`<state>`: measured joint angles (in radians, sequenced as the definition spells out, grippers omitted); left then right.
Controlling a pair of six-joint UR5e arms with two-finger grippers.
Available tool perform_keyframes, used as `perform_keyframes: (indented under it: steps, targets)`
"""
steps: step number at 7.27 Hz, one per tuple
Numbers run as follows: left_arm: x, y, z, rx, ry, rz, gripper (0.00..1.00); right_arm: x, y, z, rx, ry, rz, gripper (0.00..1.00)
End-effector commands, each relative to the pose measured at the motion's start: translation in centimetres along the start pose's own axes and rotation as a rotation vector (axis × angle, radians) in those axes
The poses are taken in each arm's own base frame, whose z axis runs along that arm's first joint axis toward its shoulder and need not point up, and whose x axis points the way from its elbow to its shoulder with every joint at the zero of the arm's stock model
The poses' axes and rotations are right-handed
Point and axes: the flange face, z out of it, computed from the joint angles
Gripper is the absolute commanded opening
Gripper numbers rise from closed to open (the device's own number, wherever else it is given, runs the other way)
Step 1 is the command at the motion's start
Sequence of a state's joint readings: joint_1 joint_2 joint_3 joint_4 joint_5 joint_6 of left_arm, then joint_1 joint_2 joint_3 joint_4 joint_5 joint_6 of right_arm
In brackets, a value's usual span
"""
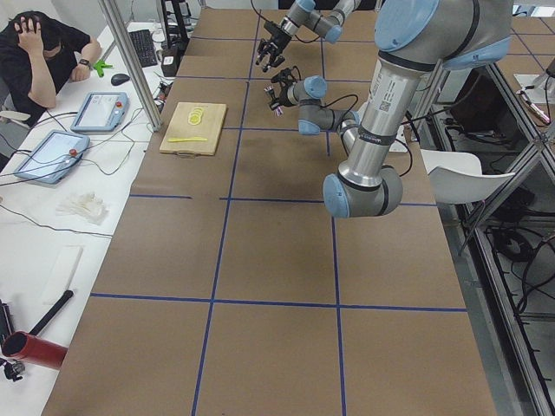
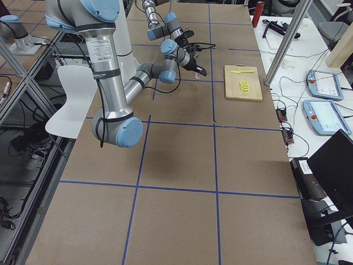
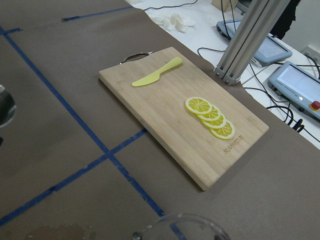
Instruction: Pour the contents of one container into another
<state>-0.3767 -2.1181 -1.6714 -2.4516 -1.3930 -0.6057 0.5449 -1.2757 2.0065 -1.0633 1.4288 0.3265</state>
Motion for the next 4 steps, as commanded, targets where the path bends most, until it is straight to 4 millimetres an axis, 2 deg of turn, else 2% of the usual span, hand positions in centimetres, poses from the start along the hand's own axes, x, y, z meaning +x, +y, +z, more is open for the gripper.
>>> perform_keyframes:
  steps: [1,2,4]
  targets:
    - [-0.2,-0.2,0.2,-0.009,0.009,0.000,0.00,-4.5,-1.6,-0.4,-0.037,0.030,-0.119,0.00]
    - [0.0,-0.4,1.1,-0.013,0.003,0.001,0.00,-6.2,-1.2,-0.3,-0.053,0.047,-0.154,0.00]
    - [-0.1,0.1,1.9,-0.026,-0.004,0.002,0.00,-7.8,-3.8,-0.9,-0.071,0.041,-0.187,0.00]
